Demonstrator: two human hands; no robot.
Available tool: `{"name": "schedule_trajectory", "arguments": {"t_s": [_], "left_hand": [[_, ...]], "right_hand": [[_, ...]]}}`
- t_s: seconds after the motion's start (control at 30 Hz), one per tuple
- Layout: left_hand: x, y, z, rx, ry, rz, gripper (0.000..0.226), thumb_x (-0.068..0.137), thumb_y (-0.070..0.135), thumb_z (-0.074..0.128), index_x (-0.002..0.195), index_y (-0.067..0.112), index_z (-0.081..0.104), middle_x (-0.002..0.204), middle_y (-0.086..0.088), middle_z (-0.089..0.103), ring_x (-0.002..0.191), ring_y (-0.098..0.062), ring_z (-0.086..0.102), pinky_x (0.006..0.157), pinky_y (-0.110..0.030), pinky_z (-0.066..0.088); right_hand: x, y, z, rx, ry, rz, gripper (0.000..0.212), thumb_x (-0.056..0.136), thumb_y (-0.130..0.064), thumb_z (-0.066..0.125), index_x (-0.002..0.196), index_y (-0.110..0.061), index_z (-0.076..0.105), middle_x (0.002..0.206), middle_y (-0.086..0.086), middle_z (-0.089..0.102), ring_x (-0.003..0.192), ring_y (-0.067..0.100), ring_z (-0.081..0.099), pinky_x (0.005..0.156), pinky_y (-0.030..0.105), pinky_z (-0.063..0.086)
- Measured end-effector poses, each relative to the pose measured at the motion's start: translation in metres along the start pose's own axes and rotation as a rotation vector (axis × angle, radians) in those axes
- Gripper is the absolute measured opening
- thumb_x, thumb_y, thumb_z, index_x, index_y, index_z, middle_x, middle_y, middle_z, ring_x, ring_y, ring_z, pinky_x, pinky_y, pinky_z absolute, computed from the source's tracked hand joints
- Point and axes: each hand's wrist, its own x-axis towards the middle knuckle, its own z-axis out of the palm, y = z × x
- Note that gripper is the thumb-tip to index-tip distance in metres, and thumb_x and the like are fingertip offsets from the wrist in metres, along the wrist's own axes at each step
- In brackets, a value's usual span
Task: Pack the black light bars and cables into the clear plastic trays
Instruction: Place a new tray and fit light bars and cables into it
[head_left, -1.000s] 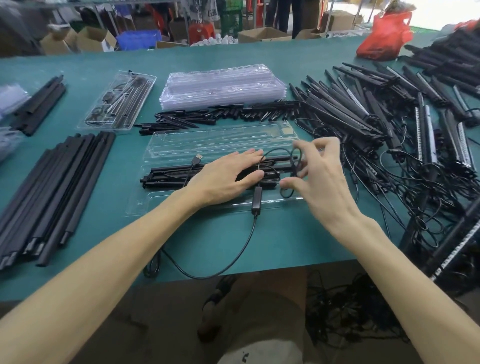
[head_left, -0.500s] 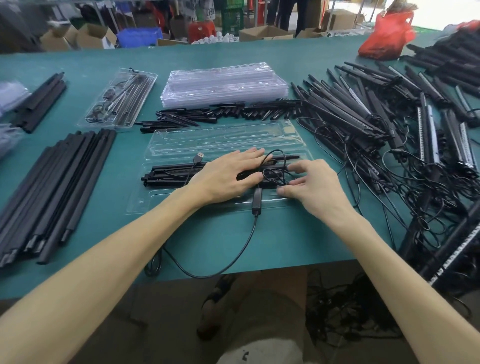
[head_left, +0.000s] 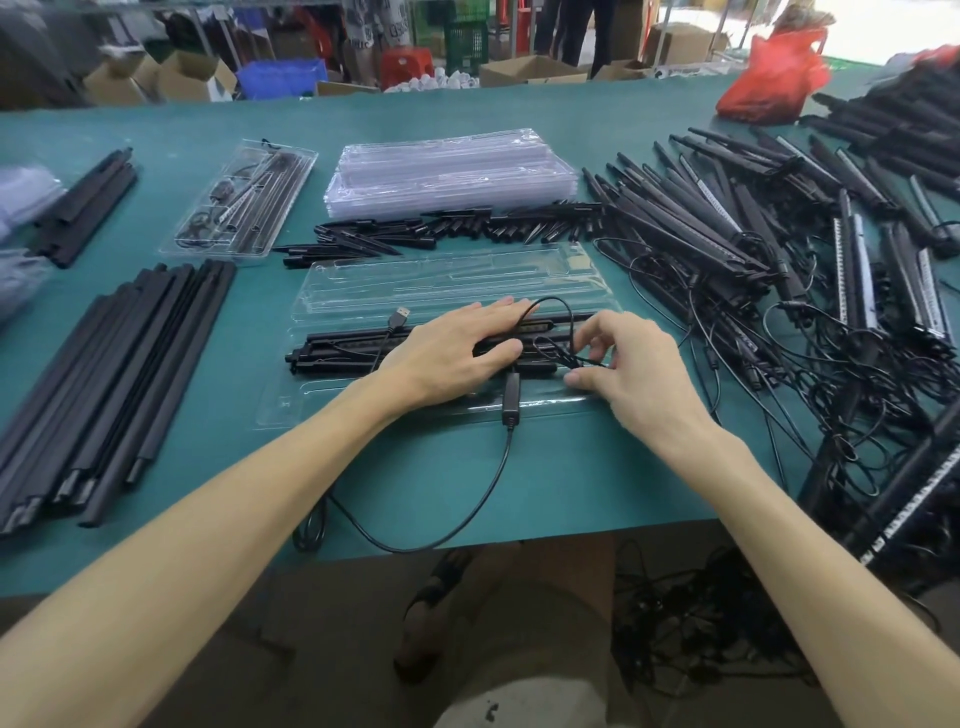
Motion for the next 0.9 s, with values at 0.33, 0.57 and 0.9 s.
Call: {"name": "schedule_trajectory", "arguments": {"t_s": [0.33,0.57,0.9], "left_hand": [[-0.002,0.003,-0.003,-0.058,0.015,0.105,0.047,0.108,0.034,0.04,0.154,0.036,0.036,0.159,0.021,0.031,0.146,0.012,0.018,0.125,-0.029,0.015],[-0.004,0.007,-0.009,-0.299,0.011,-0.05,0.037,0.099,0.069,0.032,0.129,0.065,0.052,0.15,0.027,0.043,0.144,0.001,0.033,0.122,-0.05,0.022],[0.0,0.006,-0.009,-0.463,-0.012,-0.012,0.043,0.104,0.053,0.042,0.125,0.029,0.071,0.14,0.013,0.06,0.14,0.009,0.036,0.124,-0.034,0.023]], "right_hand": [[-0.006,-0.006,-0.002,-0.362,-0.05,-0.333,0.023,0.088,0.012,0.061,0.087,-0.011,0.062,0.093,-0.003,0.053,0.096,0.017,0.047,0.078,0.032,0.05],[0.0,0.004,-0.005,-0.034,-0.095,-0.192,0.012,0.084,0.004,0.073,0.084,-0.009,0.071,0.091,0.001,0.059,0.088,0.02,0.051,0.08,0.026,0.039],[0.0,0.005,-0.007,0.14,-0.12,-0.118,0.018,0.076,0.005,0.08,0.079,-0.012,0.078,0.085,-0.004,0.065,0.075,0.013,0.058,0.073,0.012,0.044]]}}
